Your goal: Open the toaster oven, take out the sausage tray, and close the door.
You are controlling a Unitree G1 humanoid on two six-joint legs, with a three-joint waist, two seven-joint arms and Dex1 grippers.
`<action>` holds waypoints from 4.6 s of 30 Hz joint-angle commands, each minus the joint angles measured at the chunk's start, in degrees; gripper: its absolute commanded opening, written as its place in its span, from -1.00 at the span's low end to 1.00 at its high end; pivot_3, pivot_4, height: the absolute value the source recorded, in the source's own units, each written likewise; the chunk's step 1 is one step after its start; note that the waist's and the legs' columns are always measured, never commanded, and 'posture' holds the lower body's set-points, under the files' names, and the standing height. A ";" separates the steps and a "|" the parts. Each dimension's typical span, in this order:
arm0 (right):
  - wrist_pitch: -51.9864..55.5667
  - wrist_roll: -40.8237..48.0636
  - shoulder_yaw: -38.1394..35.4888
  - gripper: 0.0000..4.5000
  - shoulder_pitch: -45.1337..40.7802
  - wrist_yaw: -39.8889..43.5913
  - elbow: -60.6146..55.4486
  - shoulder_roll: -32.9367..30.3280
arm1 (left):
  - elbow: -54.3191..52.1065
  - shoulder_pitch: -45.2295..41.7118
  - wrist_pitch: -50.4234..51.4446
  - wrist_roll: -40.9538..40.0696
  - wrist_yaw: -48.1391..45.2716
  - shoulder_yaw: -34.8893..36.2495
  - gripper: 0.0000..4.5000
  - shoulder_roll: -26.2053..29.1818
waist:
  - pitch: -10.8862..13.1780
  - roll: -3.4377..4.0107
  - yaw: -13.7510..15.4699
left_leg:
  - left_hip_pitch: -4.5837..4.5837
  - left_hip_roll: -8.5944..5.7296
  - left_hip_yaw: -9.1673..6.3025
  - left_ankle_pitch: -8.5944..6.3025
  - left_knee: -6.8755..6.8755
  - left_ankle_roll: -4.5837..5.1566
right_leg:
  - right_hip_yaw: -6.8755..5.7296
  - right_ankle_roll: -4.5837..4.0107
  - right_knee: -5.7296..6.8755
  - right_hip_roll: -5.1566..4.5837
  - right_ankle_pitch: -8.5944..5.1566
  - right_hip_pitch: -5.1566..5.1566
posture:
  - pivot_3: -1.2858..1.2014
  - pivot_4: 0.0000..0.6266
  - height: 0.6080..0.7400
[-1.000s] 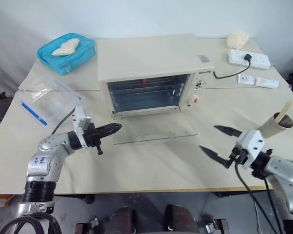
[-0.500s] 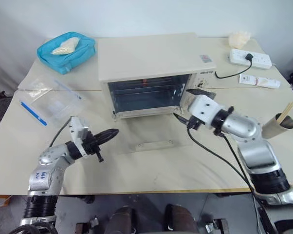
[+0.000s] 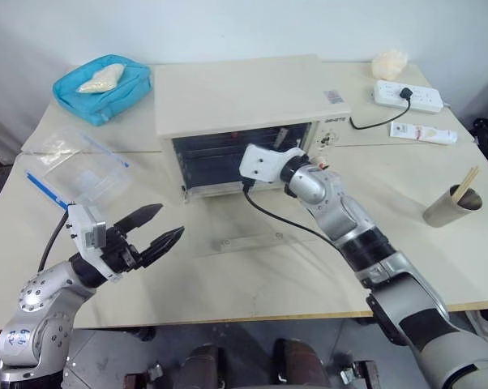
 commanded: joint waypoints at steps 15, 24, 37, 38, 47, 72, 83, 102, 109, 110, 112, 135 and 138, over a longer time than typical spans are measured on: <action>-3.85 -5.95 0.62 -0.97 -2.34 -5.39 2.25 1.56 | 7.65 -12.05 -1.85 1.60 0.16 -4.68 1.00 -0.40 | -0.03 -0.06 -0.05 | 0.00 0.06 -0.05 0.03 0.00 -0.06 | -0.09 0.00 0.00 0.08 0.00 0.03 | 0.03 -0.52 1.00; -6.32 -5.73 -0.34 -0.97 -1.73 -3.60 -2.23 0.42 | 18.92 -23.66 -4.15 2.68 -2.25 -6.53 1.00 -1.19 | -0.03 -0.06 -0.62 | -0.04 0.07 -0.14 0.04 -0.19 -0.08 | -0.21 0.00 -0.02 0.11 0.00 -0.05 | 0.03 -0.52 1.00; -7.51 -5.17 -0.30 -0.97 8.89 6.22 -18.87 -5.43 | 24.47 -27.48 -3.36 1.17 -4.18 -3.66 1.00 -0.06 | -0.03 -0.07 -1.00 | -0.13 0.08 -0.31 0.04 -0.13 -0.08 | -0.35 0.01 -0.02 0.10 0.00 -0.04 | 0.03 -0.52 1.00; -7.17 -4.67 -0.79 -0.97 10.05 6.76 -20.27 -5.57 | 24.65 -27.66 -3.19 1.13 -4.15 -3.63 1.00 -0.06 | -0.03 -0.07 -1.04 | -0.13 0.08 -0.30 0.04 -0.10 -0.08 | -0.34 0.01 -0.02 0.10 0.00 -0.03 | 0.03 -0.52 1.00; -7.15 -4.09 -6.57 -0.97 25.52 11.32 -38.79 -13.26 | 25.95 -29.41 3.26 -1.11 -2.77 -3.22 1.00 0.85 | -0.01 -0.09 0.50 | -0.13 0.07 -0.24 0.07 0.00 -0.11 | -0.28 0.01 -0.04 0.08 0.00 -0.01 | 0.03 -0.52 1.00; -10.99 0.41 -13.50 -0.97 41.12 18.29 -53.56 -21.43 | 15.48 -24.48 48.18 -35.72 20.64 5.54 1.00 0.37 | 0.03 -0.17 1.79 | -0.14 0.00 -0.30 0.17 0.06 -0.08 | -0.07 0.01 -0.10 0.04 0.00 0.08 | 0.03 -0.52 1.00; -13.06 2.76 -14.14 -0.97 40.55 20.30 -53.87 -22.79 | 19.96 -24.52 53.18 -47.15 30.25 2.14 0.50 -2.06 | 0.04 -0.18 1.89 | -0.12 -0.02 -0.29 0.17 0.06 -0.09 | -0.05 0.01 -0.11 0.05 0.00 0.09 | 0.03 -0.52 1.00; -14.64 14.94 -15.77 -0.87 41.92 25.63 -55.41 -23.46 | 21.66 -18.02 48.92 -73.59 44.68 -5.60 -1.00 1.12 | 0.03 -0.19 1.80 | -0.05 -0.02 -0.29 0.17 0.06 -0.09 | 0.23 0.01 -0.12 0.05 0.00 0.14 | 0.03 -0.52 1.00; -15.48 25.47 -19.45 0.14 43.76 30.41 -54.94 -26.93 | 19.54 -12.02 47.38 -73.59 45.27 -3.19 -1.00 -0.24 | 0.03 -0.19 1.89 | -0.04 -0.05 -0.28 0.18 0.07 -0.07 | 0.24 0.01 -0.20 0.05 0.00 0.22 | 0.03 -0.52 1.00; -15.36 28.18 -20.66 0.27 44.53 31.49 -54.32 -27.72 | 18.57 -10.26 47.10 -73.59 44.87 -2.00 -1.00 0.01 | 0.03 -0.19 1.87 | -0.03 -0.05 -0.26 0.18 0.06 -0.07 | 0.25 0.01 -0.24 0.05 0.00 0.23 | 0.03 -0.52 1.00; -15.78 32.15 -22.31 0.58 45.68 33.46 -53.19 -29.10 | 17.11 -7.74 46.57 -73.59 44.37 -0.26 -1.00 0.24 | 0.03 -0.19 1.81 | -0.03 -0.04 -0.26 0.18 0.04 -0.07 | 0.27 0.01 -0.27 0.06 0.00 0.23 | 0.03 -0.52 1.00; 9.89 51.68 -26.23 -0.99 39.27 49.36 -22.16 -29.71 | -9.58 34.22 20.56 -73.59 38.84 11.11 -1.00 -20.47 | 0.05 -0.07 1.88 | 0.31 0.28 -0.36 -0.09 0.01 -0.08 | 0.45 -0.35 -1.49 -0.17 -0.19 1.01 | 0.03 -0.52 1.00; 11.38 49.45 -23.89 -0.99 37.28 49.78 -19.14 -28.72 | -10.12 34.05 16.36 -73.59 40.46 12.74 -1.00 -25.33 | 0.05 -0.07 1.84 | 0.29 0.27 -0.35 -0.14 0.02 -0.02 | 0.45 -0.36 -1.55 -0.17 -0.19 1.02 | 0.03 -0.52 1.00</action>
